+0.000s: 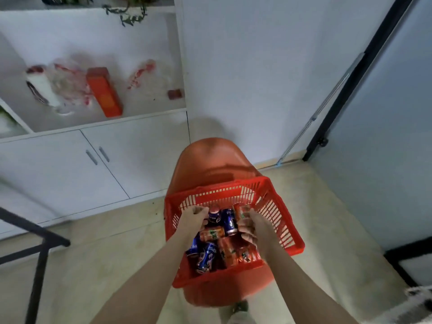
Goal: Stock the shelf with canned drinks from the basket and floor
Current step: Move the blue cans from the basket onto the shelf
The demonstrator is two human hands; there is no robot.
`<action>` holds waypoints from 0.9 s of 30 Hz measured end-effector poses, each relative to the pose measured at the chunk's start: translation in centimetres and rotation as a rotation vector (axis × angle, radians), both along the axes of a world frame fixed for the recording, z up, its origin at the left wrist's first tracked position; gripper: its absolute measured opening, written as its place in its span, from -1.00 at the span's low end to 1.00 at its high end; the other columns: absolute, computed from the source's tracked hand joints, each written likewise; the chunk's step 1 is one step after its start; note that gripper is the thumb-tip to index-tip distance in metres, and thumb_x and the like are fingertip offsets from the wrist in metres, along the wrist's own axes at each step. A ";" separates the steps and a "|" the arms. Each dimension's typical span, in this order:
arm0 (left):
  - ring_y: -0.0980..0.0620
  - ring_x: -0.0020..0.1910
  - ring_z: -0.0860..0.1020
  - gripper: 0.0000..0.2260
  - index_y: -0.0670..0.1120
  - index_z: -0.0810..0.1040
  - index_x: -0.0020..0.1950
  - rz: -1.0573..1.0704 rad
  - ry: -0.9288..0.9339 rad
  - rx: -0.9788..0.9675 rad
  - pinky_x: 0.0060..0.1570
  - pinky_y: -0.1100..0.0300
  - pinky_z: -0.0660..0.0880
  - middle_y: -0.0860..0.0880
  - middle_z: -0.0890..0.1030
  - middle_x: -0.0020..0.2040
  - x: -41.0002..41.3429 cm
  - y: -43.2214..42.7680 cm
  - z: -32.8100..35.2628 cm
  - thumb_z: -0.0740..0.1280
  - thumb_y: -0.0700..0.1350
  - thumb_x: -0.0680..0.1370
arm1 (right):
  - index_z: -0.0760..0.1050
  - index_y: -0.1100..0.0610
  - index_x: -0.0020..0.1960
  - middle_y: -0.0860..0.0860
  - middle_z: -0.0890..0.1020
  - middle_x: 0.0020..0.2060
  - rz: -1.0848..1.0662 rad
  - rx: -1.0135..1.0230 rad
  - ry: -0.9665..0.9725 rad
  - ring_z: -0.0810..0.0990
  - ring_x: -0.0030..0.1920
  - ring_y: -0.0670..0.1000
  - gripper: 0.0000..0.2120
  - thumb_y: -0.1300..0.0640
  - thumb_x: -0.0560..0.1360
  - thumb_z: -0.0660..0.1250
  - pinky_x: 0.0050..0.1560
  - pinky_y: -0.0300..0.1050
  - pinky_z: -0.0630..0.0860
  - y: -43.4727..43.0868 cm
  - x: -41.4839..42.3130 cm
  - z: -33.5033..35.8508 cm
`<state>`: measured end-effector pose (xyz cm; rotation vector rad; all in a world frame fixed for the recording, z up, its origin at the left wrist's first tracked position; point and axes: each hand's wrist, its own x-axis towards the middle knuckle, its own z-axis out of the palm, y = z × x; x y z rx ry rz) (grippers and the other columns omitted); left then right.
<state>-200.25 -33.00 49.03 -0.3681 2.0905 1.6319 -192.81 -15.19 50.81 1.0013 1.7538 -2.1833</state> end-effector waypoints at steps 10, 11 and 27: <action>0.01 0.13 0.52 -0.59 -0.11 0.45 0.32 0.212 -0.263 -0.053 0.04 0.15 0.49 -0.04 0.54 0.20 -5.6 4.6 -9.3 0.40 0.02 0.54 | 0.56 0.14 0.11 0.15 0.69 -0.06 0.215 -0.016 -0.253 0.64 -0.07 0.09 -0.67 -0.05 0.65 0.14 -0.10 -0.06 0.53 3.7 -9.4 -8.8; 0.01 0.14 0.49 -0.55 -0.13 0.42 0.36 0.235 -0.276 -0.056 0.06 0.17 0.45 -0.04 0.51 0.20 -6.3 5.3 -9.9 0.40 0.01 0.54 | 0.57 0.14 0.10 0.15 0.69 -0.05 0.229 -0.011 -0.266 0.64 -0.05 0.09 -0.67 -0.06 0.65 0.14 -0.08 -0.06 0.53 4.0 -10.2 -9.5; -0.20 0.43 0.32 -0.10 -0.10 0.24 0.51 -0.037 -0.311 -0.564 0.40 -0.07 0.29 -0.11 0.37 0.46 -13.8 9.6 -24.9 0.54 0.20 0.31 | 0.57 0.11 0.09 0.12 0.71 -0.07 0.269 -0.026 -0.449 0.65 -0.04 0.09 -0.70 -0.04 0.65 0.13 0.05 -0.01 0.55 6.8 -14.3 -19.3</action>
